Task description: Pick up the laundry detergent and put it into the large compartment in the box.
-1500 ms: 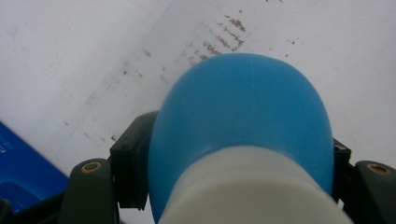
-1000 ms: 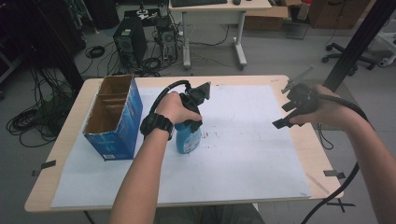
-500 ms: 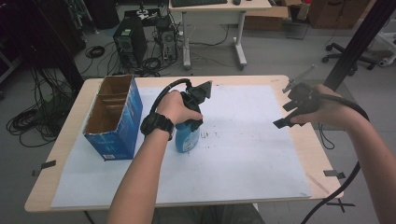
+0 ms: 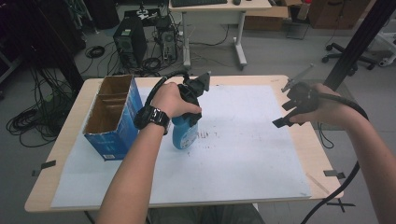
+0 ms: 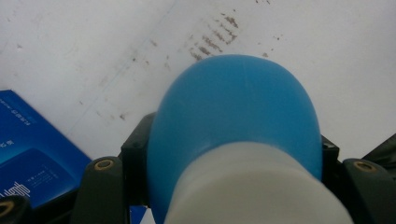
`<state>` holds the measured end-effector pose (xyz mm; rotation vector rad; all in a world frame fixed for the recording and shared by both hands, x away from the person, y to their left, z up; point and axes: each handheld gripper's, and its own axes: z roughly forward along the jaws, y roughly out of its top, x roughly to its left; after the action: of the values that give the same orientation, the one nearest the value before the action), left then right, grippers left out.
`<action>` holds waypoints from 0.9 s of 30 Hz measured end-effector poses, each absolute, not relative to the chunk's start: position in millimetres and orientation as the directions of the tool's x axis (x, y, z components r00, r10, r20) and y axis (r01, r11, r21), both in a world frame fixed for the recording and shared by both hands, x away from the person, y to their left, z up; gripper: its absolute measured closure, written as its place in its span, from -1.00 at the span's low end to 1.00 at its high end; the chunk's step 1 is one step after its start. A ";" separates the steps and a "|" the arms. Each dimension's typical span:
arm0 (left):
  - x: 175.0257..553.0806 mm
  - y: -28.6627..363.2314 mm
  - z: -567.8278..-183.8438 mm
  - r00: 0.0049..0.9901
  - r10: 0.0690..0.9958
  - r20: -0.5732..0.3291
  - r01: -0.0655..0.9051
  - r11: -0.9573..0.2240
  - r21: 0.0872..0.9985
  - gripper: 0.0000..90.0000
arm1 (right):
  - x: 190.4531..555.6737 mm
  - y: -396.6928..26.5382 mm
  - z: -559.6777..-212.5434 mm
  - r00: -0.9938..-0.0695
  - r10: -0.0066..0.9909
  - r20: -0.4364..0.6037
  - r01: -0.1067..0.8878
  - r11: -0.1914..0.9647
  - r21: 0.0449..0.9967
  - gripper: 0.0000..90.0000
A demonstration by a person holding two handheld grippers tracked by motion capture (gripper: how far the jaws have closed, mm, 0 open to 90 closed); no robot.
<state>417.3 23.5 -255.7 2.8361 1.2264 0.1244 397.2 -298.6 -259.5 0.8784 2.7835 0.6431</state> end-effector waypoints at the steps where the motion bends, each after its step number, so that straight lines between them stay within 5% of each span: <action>1: 417.0 23.3 -254.8 0.681 0.730 0.051 0.727 -0.683 0.076 -0.16 | 397.1 -298.5 -259.2 -0.816 0.578 -0.016 0.512 0.736 0.443 -0.59; 27: 414.7 22.5 -221.7 0.670 0.740 0.053 0.737 -0.673 0.063 -0.16 | 394.2 -297.6 -253.5 -0.824 0.567 -0.016 0.502 0.742 0.445 -0.59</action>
<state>414.7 22.5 -221.7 2.8377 1.2555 0.1158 394.2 -297.6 -253.5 0.8620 2.7904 0.6473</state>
